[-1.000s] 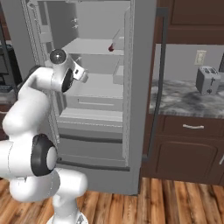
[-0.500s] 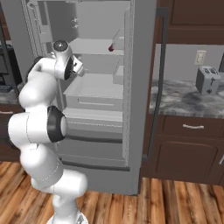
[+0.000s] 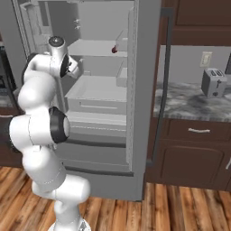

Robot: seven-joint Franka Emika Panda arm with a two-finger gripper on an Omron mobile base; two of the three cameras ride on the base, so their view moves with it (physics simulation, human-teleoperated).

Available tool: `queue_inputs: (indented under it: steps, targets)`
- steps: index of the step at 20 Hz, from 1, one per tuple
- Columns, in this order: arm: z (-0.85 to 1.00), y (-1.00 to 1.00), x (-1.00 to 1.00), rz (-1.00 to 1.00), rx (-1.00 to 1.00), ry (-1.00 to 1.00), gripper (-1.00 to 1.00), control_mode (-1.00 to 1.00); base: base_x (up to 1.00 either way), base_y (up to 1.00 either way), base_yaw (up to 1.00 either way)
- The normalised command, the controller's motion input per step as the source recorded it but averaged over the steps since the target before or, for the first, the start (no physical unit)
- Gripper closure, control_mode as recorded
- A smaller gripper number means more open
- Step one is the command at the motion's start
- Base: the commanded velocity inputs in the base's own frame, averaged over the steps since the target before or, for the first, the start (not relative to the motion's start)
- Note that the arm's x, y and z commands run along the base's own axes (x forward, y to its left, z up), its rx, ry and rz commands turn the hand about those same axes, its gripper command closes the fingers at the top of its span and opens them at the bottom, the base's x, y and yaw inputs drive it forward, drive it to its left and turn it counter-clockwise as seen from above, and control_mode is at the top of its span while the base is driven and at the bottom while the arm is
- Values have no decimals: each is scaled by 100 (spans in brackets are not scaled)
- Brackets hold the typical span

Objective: Move the hot dog bun to the plate on the dining table and place the condiment next to that plate. Then navigate to the fridge and take the sausage and place it on the plate as well.

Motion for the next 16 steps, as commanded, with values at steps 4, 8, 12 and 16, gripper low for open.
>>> queue_inputs:
  steps: [4,8,12,16]
  targets:
    - [-49,93,-94,9,0,0,-100,-100,0,0,0]
    - [-43,100,-74,10,0,0,-100,-100,0,0,0]
    - [-16,78,-7,8,-2,0,-100,-100,0,0,0]
    - [38,-85,-64,0,-29,-9,-100,-100,0,0,0]
